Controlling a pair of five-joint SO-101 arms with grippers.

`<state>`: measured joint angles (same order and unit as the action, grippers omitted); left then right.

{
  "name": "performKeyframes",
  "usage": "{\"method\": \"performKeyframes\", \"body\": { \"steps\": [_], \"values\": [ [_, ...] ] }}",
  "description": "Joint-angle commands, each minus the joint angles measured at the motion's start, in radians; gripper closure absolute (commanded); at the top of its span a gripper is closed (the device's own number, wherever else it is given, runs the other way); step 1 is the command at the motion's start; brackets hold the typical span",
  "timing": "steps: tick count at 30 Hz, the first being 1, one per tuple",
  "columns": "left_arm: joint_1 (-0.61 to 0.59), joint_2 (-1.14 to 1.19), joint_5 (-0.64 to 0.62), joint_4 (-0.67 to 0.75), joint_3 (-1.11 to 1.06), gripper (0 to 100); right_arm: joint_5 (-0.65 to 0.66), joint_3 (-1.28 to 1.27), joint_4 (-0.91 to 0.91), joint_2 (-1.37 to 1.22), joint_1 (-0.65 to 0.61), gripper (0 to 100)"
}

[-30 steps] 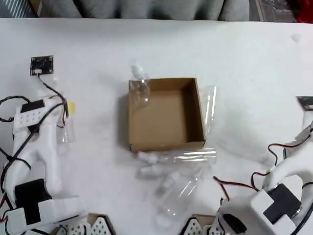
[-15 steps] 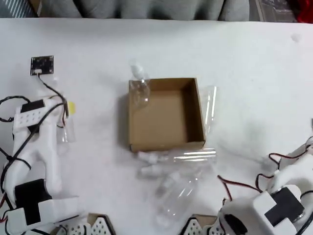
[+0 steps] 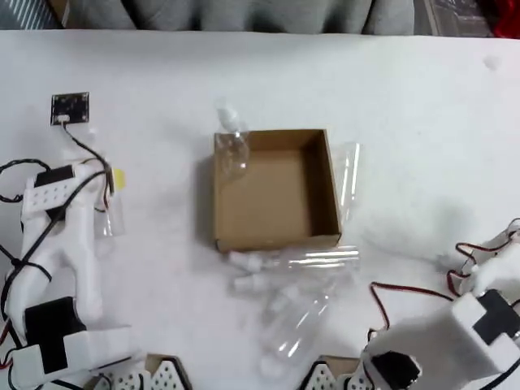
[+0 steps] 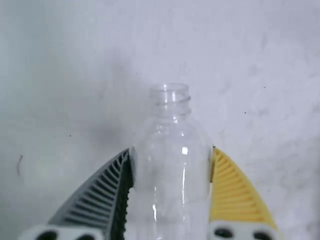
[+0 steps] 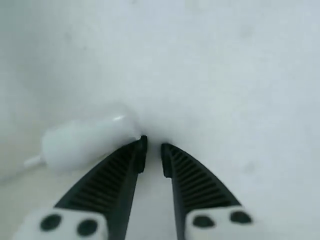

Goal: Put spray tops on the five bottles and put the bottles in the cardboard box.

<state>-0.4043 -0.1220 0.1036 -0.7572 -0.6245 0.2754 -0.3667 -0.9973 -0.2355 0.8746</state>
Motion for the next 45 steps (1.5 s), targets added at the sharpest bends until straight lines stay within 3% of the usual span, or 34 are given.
{"method": "performKeyframes", "body": {
  "steps": [1, 15, 19, 24, 31, 36, 45],
  "values": [
    [0.013, -0.005, 0.012, 0.028, 0.009, 96, -0.074, 0.18, -0.065, -0.016, -0.074, 96.4],
    [0.013, -0.005, 0.014, 0.058, 0.006, 96, -0.284, 0.321, -0.14, -0.007, -0.309, 95.9],
    [0.013, -0.005, 0.014, 0.057, 0.005, 96, -0.387, 0.411, -0.268, -0.016, -0.315, 95.7],
    [0.013, -0.005, 0.014, 0.057, 0.005, 96, -0.56, 0.45, -0.343, -0.007, -0.272, 87.3],
    [0.013, -0.005, 0.051, 0.057, 0.005, 96, -0.637, 0.448, -0.341, -0.053, -0.26, 84.3],
    [0.013, -0.005, 0.052, 0.057, 0.005, 96, -0.795, 0.45, -0.285, -0.143, -0.265, 84.0],
    [0.013, -0.005, 0.052, 0.061, 0.005, 96, -0.822, 0.45, -0.214, -0.209, -0.265, 84.4]
  ]
}}
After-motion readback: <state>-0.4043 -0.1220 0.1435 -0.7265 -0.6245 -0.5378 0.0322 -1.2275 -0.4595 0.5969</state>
